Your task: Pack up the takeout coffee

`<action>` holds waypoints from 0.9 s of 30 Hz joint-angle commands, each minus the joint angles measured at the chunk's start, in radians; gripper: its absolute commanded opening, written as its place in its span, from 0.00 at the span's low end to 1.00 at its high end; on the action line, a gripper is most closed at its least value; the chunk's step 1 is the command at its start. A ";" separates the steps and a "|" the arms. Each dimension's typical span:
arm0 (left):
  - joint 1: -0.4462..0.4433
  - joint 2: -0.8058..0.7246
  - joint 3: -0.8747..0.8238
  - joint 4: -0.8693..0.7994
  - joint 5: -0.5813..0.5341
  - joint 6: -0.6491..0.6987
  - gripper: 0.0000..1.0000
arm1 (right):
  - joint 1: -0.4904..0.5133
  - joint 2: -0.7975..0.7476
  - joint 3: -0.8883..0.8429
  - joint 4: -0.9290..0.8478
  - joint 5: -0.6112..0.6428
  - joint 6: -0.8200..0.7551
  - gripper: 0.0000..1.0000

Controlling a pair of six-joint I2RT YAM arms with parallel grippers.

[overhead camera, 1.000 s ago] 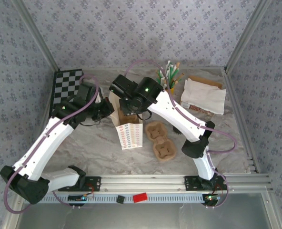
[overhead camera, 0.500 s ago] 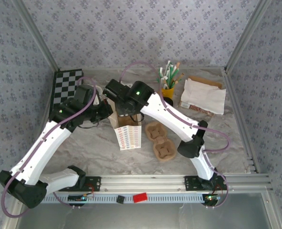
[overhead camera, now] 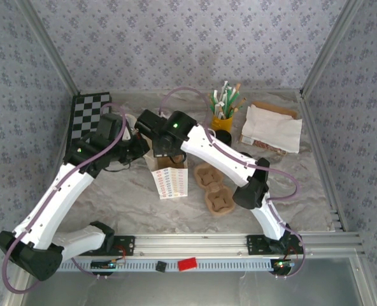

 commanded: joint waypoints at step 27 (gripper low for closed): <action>0.034 -0.008 -0.024 0.073 0.060 0.008 0.00 | -0.080 0.105 -0.140 0.086 -0.101 -0.029 0.12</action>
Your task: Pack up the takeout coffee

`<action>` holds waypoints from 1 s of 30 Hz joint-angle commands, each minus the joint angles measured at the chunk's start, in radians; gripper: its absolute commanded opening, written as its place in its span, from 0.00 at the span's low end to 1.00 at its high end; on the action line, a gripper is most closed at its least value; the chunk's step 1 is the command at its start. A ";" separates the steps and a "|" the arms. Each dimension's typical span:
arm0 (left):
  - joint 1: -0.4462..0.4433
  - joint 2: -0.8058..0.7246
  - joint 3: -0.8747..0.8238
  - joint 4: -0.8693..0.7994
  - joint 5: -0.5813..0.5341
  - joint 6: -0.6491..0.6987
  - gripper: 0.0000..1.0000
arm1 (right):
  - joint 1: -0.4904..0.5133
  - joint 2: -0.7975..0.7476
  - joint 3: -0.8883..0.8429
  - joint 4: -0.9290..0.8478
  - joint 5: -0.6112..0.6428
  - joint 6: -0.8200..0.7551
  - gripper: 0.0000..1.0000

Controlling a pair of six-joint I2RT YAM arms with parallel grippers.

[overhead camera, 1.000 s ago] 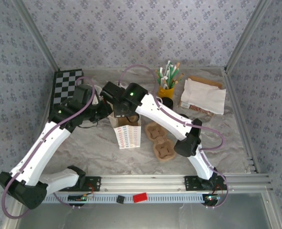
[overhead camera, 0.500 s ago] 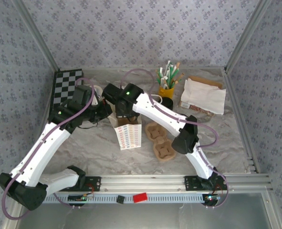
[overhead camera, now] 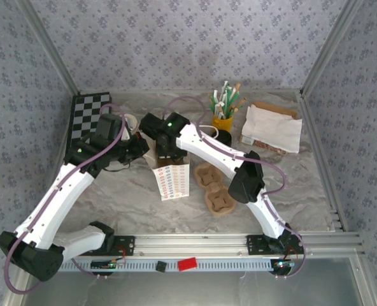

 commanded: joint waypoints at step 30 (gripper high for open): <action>0.019 0.002 -0.014 0.050 0.015 0.008 0.00 | -0.001 0.024 -0.191 0.144 -0.099 -0.012 0.11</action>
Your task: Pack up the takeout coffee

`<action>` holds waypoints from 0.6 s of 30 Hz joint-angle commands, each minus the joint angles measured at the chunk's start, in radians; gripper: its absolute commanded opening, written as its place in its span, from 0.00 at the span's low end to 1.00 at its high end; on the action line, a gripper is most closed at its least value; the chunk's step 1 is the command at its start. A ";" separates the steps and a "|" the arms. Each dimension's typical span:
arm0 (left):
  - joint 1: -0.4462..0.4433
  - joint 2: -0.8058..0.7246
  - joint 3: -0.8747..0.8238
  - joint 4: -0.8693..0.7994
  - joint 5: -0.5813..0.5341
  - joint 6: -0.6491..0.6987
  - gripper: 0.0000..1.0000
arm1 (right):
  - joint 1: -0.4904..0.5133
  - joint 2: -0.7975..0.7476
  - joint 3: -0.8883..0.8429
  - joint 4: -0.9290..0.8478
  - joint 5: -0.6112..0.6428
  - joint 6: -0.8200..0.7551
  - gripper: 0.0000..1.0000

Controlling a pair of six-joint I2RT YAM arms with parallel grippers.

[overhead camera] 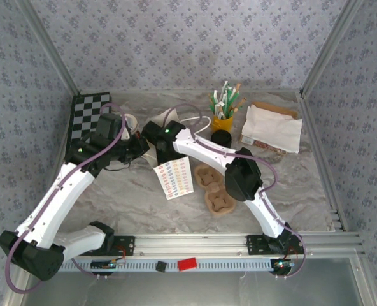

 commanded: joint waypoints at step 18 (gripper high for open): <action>0.005 -0.003 -0.009 0.037 0.002 0.013 0.00 | -0.006 0.022 -0.010 0.036 0.060 -0.064 0.11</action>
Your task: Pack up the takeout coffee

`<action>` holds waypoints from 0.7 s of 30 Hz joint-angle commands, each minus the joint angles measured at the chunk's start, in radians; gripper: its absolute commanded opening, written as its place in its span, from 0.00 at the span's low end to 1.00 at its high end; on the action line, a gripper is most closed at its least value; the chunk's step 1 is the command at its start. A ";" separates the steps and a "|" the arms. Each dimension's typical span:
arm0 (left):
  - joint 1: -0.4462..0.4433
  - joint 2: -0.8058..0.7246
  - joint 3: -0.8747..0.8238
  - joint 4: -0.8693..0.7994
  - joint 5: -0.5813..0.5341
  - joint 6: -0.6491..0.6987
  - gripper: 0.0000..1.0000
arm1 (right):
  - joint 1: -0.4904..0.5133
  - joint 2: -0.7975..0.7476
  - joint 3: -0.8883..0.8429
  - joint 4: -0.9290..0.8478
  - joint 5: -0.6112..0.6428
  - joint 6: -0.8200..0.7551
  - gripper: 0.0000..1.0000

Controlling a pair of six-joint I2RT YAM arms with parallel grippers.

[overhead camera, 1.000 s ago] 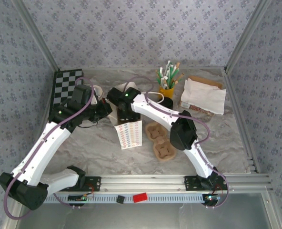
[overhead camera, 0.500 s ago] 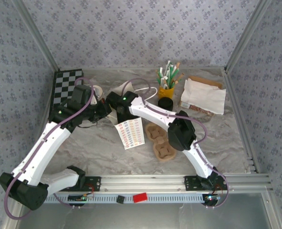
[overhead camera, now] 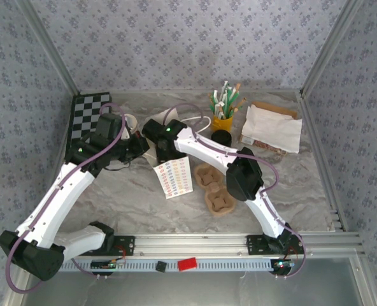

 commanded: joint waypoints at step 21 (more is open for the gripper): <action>0.016 -0.001 0.011 -0.003 0.016 0.035 0.00 | 0.006 -0.060 0.052 0.018 0.040 -0.089 0.11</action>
